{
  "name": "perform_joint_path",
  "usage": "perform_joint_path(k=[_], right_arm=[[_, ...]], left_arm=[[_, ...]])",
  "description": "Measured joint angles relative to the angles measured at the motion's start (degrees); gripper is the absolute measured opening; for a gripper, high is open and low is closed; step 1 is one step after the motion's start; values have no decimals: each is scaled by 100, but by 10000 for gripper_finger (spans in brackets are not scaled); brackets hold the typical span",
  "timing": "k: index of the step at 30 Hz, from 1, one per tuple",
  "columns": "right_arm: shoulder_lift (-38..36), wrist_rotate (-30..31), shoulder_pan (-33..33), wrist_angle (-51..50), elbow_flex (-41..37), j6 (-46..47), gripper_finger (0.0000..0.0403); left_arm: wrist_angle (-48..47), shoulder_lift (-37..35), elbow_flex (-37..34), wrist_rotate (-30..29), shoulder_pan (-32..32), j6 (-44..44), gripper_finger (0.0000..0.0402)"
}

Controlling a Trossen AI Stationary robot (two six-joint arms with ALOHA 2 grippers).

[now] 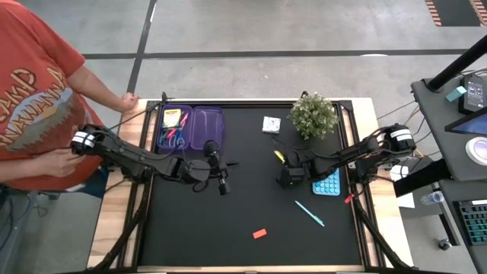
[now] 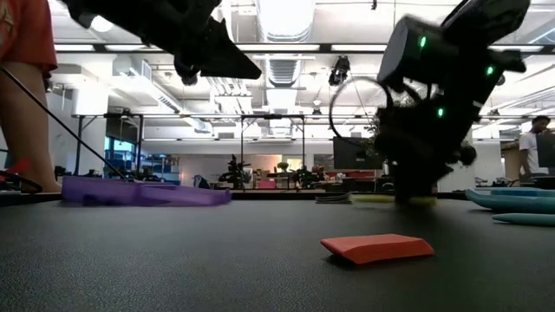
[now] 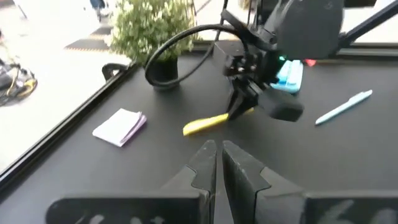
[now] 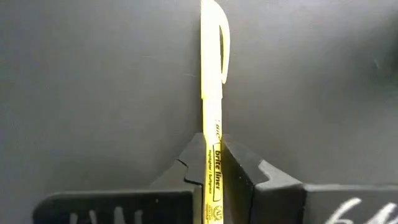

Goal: Pack school essentials
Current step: Put the yellow pen into the purple supply box

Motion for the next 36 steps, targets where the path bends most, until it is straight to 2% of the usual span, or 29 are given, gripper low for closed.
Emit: perform_joint_path(k=[6, 10, 16, 20, 23, 26, 31, 36], right_arm=[[-570, 132, 379, 343, 28, -1007, 20], [-944, 182, 629, 1000, -9, -1727, 19], [-1198, 207, 972, 3309, -298, -3338, 19], [-1089, 169, 1069, 5432, -628, -4432, 19], [-982, 141, 1095, 6369, -771, -5081, 19], [-922, -130, 1095, 7089, -811, -5587, 19], [-920, -713, 1091, 7698, -809, -6101, 19], [-821, -728, 1088, 7698, -811, -6081, 19]], left_arm=[[1434, -3, -632, 52, 0, 148, 10], [1896, -3, -823, 59, 0, 154, 10], [2207, -3, -850, 158, -4, 171, 10], [2950, 4, -933, 969, -4, 436, 10], [3503, 4, -1040, 1525, -9, 440, 10], [3752, 44, -1093, 1756, -4, 467, 15], [4116, 246, -1078, 1747, 0, 468, 49], [5132, 602, -1070, 1742, 0, 531, 111]])
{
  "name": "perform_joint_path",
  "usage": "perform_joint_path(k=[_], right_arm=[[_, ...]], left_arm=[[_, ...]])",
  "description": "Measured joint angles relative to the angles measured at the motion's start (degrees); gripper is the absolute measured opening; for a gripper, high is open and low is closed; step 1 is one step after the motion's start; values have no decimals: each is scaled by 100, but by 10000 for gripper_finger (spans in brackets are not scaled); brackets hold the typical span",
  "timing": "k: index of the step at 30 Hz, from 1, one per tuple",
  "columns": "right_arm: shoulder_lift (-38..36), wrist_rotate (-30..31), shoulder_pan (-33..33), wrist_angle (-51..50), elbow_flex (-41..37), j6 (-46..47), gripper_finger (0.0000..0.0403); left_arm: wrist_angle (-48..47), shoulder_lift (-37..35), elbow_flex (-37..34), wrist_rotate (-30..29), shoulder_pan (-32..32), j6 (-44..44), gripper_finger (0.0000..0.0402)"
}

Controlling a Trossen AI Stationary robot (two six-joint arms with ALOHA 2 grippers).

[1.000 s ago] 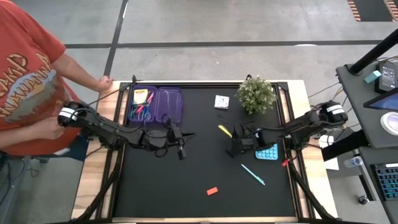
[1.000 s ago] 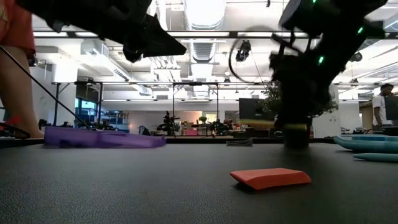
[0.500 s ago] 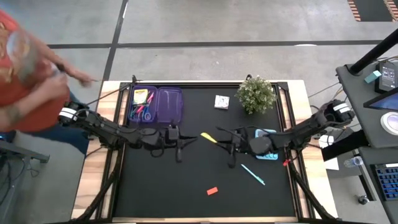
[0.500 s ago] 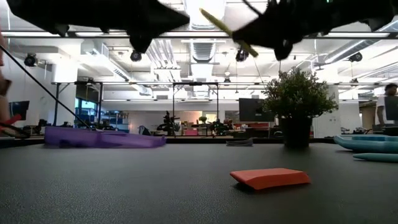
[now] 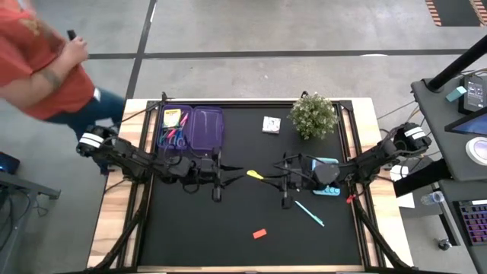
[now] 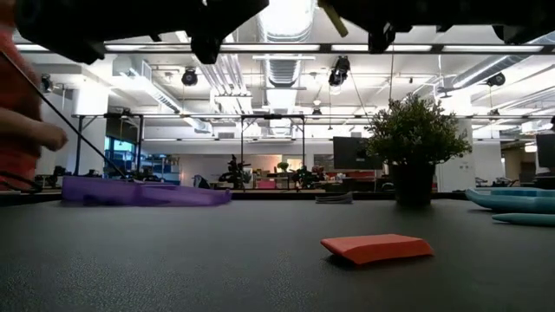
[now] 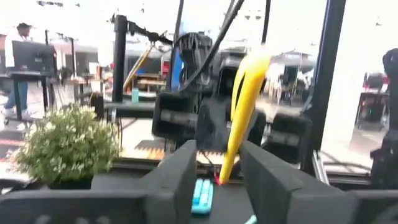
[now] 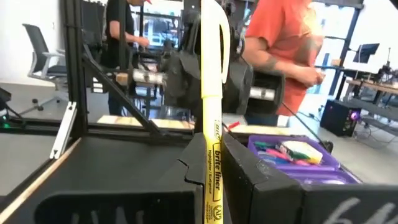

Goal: Pack school essentials
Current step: Put the yellow pen into the purple supply box

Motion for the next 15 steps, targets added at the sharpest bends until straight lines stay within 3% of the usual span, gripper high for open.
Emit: perform_joint_path(k=[6, 15], right_arm=[[93, 28, 0, 106, -3, 3, 20], [121, 44, 0, 103, 41, 7, 20]], left_arm=[[891, 731, 180, 13, 2, 99, 165], [1778, 1841, 980, 666, 35, 215, 173]])
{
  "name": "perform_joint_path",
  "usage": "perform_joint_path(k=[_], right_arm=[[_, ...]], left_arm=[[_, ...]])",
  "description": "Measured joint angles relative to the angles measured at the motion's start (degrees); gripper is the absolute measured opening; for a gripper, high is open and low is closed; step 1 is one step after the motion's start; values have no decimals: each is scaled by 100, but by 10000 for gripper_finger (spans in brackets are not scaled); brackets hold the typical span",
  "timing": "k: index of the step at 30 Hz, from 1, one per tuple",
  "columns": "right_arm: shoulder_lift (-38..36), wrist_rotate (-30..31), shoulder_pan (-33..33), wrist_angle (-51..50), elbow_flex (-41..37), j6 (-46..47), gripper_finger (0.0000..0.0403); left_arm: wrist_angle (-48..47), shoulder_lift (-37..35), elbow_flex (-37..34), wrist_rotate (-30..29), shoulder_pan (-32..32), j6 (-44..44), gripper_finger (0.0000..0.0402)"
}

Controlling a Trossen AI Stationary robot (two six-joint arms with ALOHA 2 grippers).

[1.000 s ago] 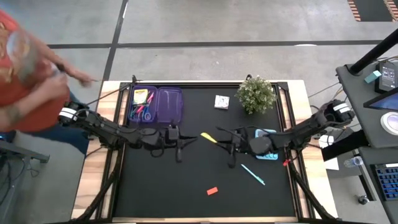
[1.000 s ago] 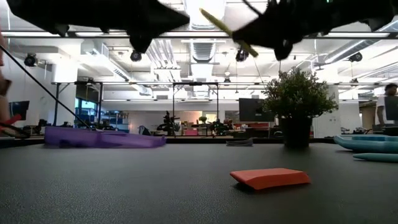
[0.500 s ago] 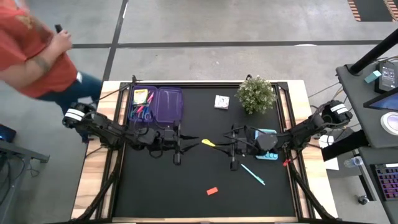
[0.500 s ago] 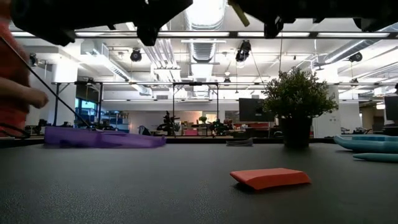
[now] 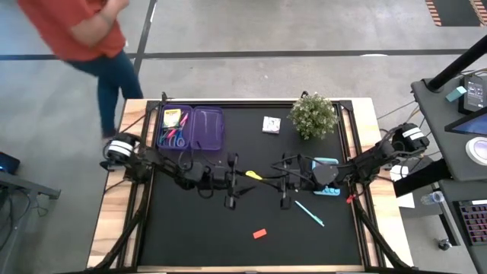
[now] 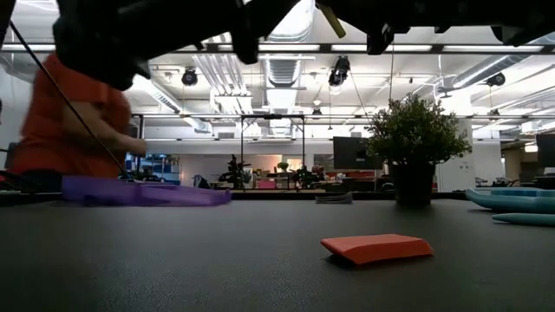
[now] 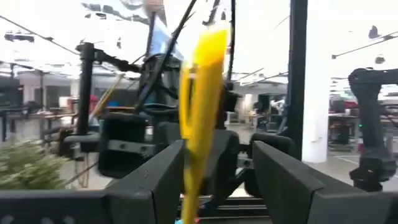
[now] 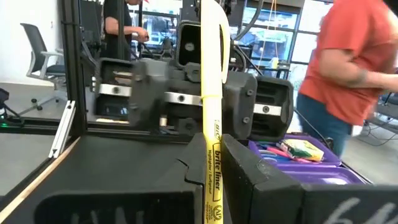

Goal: Pack school essentials
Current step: Put the yellow pen into the purple supply box

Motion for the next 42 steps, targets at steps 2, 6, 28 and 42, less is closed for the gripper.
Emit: perform_joint_path(k=[2, 6, 28, 42], right_arm=[[2, 0, 0, 3, 6, 0, 20], [0, 0, -1, -4, 4, -35, 20], [-475, 1396, -2, -1447, 356, 133, 169], [-1909, 1987, -2, -5131, 898, 1140, 201]], left_arm=[[4, 165, 241, 5, 4, 30, 173], [17, 288, 547, 5, 4, 308, 168], [-1217, -150, 469, -1525, 52, 407, 18], [-9965, -2739, 782, -3211, 1843, -2456, 17]])
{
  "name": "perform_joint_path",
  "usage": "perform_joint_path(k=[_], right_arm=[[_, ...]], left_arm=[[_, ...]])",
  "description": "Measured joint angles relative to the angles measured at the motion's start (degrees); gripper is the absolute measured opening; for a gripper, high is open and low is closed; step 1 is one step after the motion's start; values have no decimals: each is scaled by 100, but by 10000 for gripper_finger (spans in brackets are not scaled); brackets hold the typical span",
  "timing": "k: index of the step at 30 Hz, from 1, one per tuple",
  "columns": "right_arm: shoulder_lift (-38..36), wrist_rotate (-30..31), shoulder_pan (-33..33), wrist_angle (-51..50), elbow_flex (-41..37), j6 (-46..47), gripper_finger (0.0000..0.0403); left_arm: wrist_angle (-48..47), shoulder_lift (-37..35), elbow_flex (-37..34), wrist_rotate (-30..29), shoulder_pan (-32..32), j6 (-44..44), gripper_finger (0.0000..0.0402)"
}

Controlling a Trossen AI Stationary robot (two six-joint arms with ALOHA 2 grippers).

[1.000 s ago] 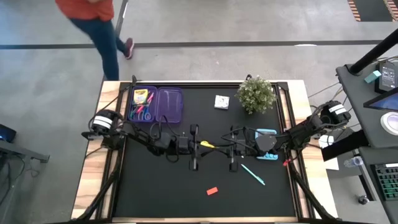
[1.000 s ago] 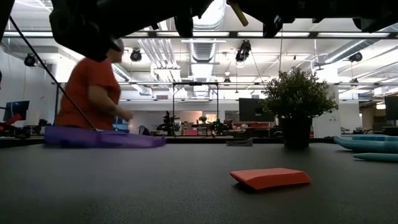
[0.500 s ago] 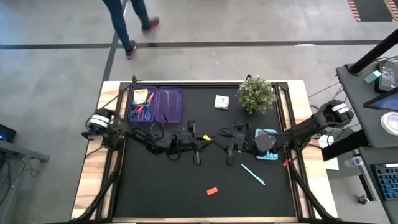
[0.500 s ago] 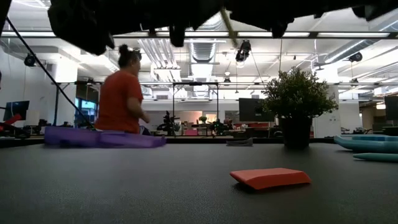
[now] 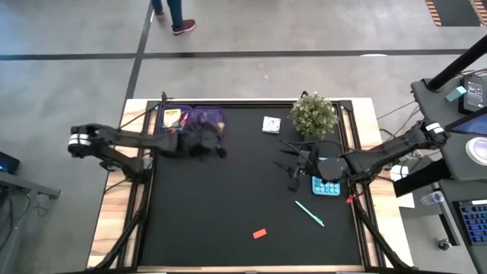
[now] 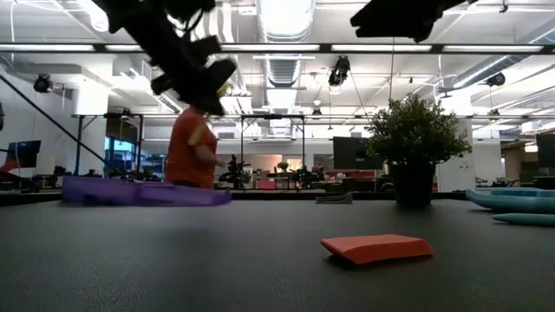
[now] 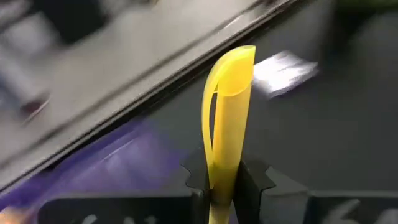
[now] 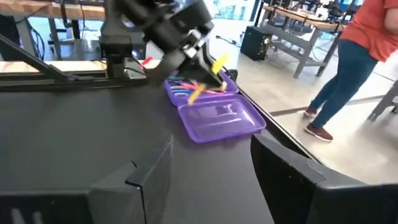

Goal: Pack school essentials
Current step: Put the yellow pen into the purple supply box

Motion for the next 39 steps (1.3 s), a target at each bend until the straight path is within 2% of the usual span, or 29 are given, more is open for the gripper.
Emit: perform_joint_path(k=[3, 5, 10, 14, 23, 32, 39], right_arm=[[-117, 112, -1, -166, -14, -28, 201], [-197, 119, 0, -169, -41, -32, 201], [-156, 122, 0, -198, -77, -46, 201], [-145, 123, 0, -160, -77, -47, 201], [-137, 125, 0, -165, -77, -45, 201], [-137, 125, 0, -165, -77, -45, 201], [-137, 125, 0, -165, -79, -34, 201]], left_arm=[[-1460, -133, 166, 393, 791, -541, 17], [-2047, -114, 216, 817, 1344, -632, 17], [-2732, 56, 232, 1550, 2604, -679, 17], [-2779, 318, 229, 1944, 3187, -444, 17], [-2761, 988, 296, 1809, 3635, -242, 20], [-2704, 1347, 296, 1771, 3671, -225, 25], [-2665, 1268, 298, 1757, 3671, -116, 77]])
